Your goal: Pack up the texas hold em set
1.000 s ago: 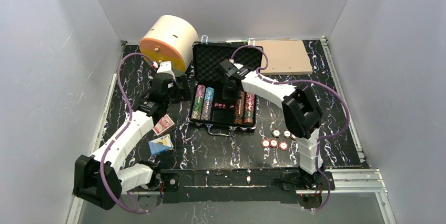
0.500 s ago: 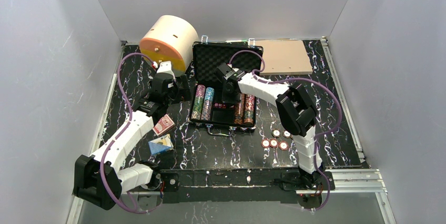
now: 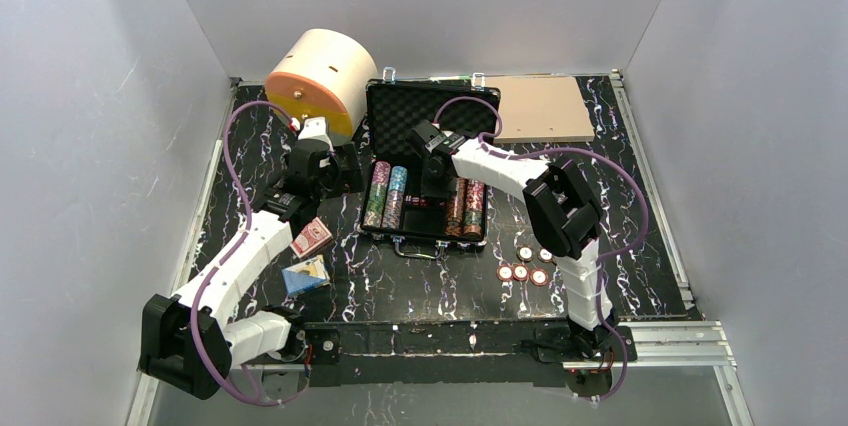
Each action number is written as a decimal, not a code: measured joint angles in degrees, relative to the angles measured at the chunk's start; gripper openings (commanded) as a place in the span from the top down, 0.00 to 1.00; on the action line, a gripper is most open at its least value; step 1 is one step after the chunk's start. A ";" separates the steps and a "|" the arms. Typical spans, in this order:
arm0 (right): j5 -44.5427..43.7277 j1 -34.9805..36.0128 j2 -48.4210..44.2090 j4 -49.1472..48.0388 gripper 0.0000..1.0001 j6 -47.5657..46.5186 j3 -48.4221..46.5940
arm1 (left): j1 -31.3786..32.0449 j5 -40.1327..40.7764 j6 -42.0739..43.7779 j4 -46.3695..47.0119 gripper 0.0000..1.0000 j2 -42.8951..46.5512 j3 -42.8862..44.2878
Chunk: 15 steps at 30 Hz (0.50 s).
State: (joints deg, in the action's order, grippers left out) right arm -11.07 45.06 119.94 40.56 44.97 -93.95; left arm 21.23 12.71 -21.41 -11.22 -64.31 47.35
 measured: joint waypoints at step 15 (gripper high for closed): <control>-3.54 -0.07 -2.36 1.60 0.82 -0.17 -1.36 | 0.00 0.20 0.02 0.02 0.02 0.00 -0.02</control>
State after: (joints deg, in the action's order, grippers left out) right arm -14.61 44.99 117.58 42.15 44.80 -95.31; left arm 21.23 12.91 -21.39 -11.20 -64.31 47.33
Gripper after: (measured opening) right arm 0.153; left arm 0.982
